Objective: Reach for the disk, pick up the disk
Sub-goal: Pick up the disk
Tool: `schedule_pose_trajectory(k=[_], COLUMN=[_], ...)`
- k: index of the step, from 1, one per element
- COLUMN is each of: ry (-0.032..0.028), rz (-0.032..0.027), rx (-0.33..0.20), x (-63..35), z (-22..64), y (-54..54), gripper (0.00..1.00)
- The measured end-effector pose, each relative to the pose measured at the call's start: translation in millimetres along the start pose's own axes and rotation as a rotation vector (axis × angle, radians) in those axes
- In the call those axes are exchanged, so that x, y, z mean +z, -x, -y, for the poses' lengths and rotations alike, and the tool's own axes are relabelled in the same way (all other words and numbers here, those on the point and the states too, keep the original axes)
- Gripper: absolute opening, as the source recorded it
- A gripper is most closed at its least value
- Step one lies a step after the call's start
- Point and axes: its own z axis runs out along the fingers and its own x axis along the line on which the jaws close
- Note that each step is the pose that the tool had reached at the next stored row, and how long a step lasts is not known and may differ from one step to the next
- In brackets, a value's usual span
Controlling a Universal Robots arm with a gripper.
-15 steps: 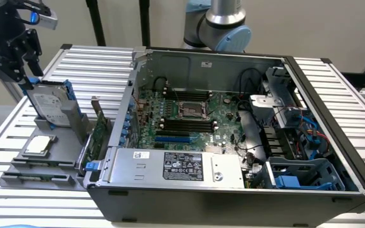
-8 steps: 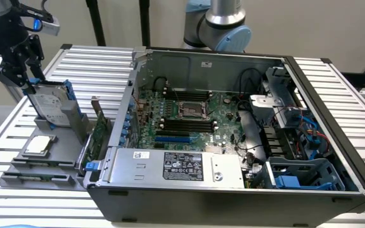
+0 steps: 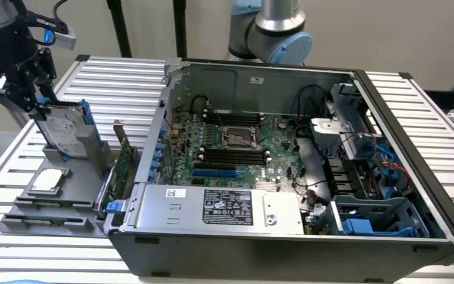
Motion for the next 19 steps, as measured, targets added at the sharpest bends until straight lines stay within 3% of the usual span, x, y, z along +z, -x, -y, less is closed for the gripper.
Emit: schedule_pose_trajectory(k=[16, 19], ry=[0.0006, 0.0006], rz=[-0.0014, -0.0014], rx=[-0.016, -0.017], x=[4.2, 4.3], z=[-0.7, -0.8], y=[-0.2, -0.3], gripper=[0.54, 0.46])
